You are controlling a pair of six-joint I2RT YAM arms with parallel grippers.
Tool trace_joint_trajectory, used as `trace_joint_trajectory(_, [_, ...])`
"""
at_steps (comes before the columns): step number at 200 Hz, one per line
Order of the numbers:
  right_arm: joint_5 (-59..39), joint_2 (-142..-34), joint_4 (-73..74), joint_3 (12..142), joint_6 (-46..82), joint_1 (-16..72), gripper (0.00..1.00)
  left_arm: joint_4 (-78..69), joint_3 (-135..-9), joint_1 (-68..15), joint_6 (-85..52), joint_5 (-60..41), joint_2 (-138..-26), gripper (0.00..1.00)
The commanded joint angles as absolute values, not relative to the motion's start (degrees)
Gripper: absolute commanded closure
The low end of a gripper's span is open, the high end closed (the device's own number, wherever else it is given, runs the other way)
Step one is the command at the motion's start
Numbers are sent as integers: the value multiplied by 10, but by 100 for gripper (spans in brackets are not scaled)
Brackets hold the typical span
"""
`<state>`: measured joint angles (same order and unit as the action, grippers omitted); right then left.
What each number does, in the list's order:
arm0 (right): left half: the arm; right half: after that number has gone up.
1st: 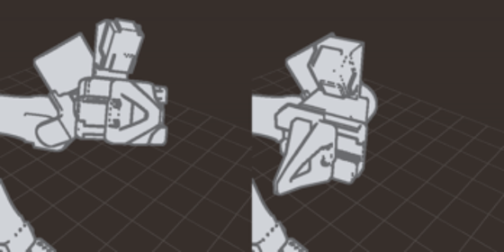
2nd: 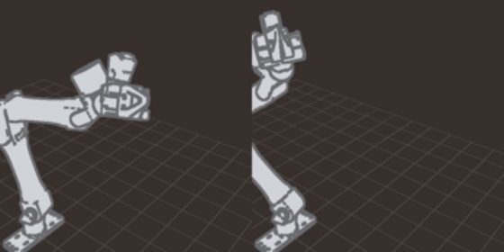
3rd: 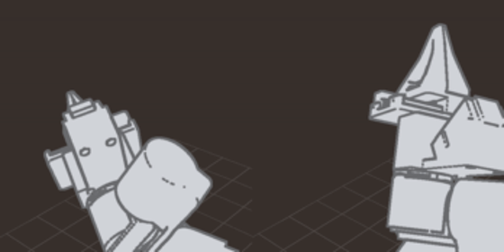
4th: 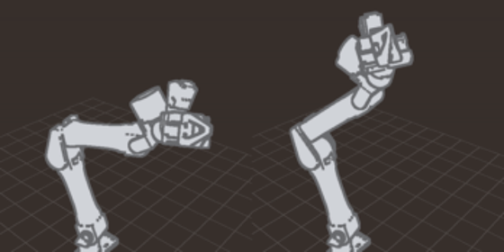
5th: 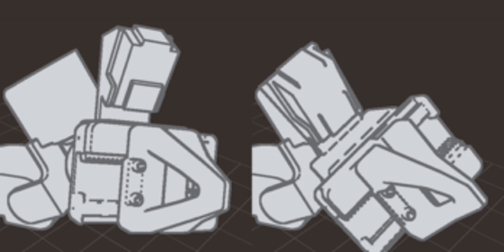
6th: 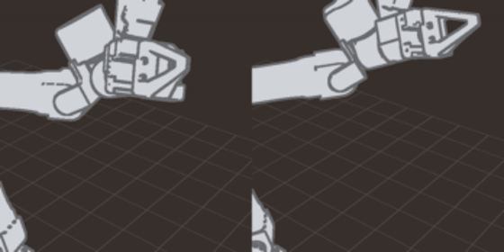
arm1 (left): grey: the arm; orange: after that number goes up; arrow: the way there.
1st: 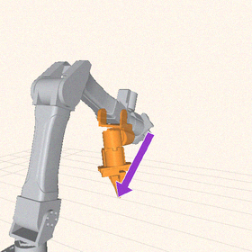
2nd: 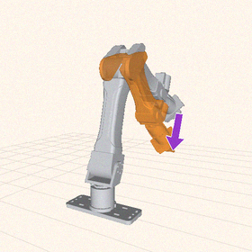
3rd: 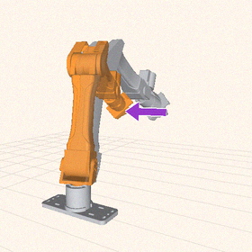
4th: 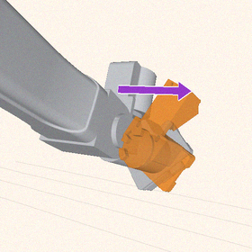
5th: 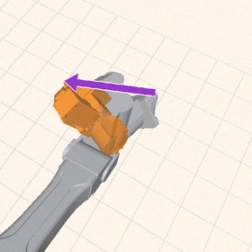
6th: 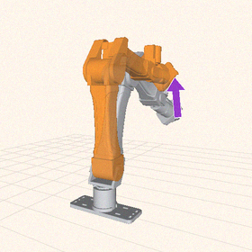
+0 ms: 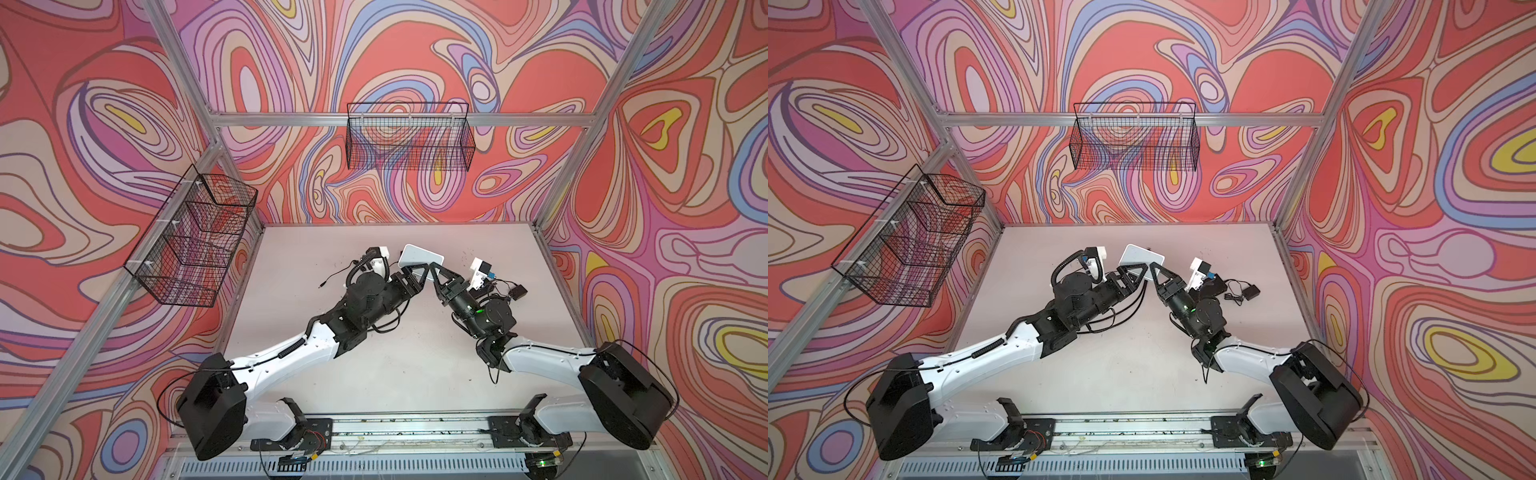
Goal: Insert the plug into the switch port
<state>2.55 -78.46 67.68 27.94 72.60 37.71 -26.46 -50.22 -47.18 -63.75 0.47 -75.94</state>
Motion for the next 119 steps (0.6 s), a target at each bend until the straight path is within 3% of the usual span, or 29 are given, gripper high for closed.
trace_joint_trajectory(1, [35, -815, 745, 291, 736, 396, 100, -381, -477, -469, -652, 31, -773, 30])
trace_joint_trajectory(119, [44, -836, 761, 301, 730, 417, 100, -451, -448, -463, -657, 65, -772, 48])
